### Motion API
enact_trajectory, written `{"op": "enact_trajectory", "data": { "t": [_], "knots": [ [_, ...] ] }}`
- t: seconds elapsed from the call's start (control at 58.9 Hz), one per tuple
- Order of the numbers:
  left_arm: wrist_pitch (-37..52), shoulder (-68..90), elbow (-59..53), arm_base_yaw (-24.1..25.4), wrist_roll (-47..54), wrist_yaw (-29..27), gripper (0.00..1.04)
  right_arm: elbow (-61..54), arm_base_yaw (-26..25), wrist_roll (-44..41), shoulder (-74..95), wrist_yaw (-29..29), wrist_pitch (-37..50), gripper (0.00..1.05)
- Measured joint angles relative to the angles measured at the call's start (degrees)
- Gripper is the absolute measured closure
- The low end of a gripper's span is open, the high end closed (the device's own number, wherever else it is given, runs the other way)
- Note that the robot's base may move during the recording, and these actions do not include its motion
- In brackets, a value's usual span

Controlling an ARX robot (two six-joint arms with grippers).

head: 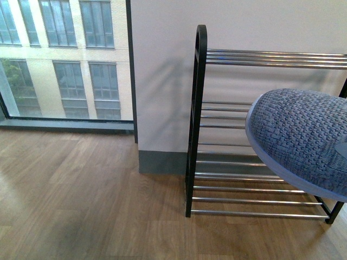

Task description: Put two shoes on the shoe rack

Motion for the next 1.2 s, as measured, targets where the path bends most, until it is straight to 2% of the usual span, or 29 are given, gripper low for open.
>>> {"op": "enact_trajectory", "data": {
  "t": [1.205],
  "knots": [
    [-0.2, 0.1, -0.2, -0.1, 0.0, 0.5, 1.03, -0.1, -0.2, 0.0, 0.1, 0.4, 0.0, 1.03]
  ]
}}
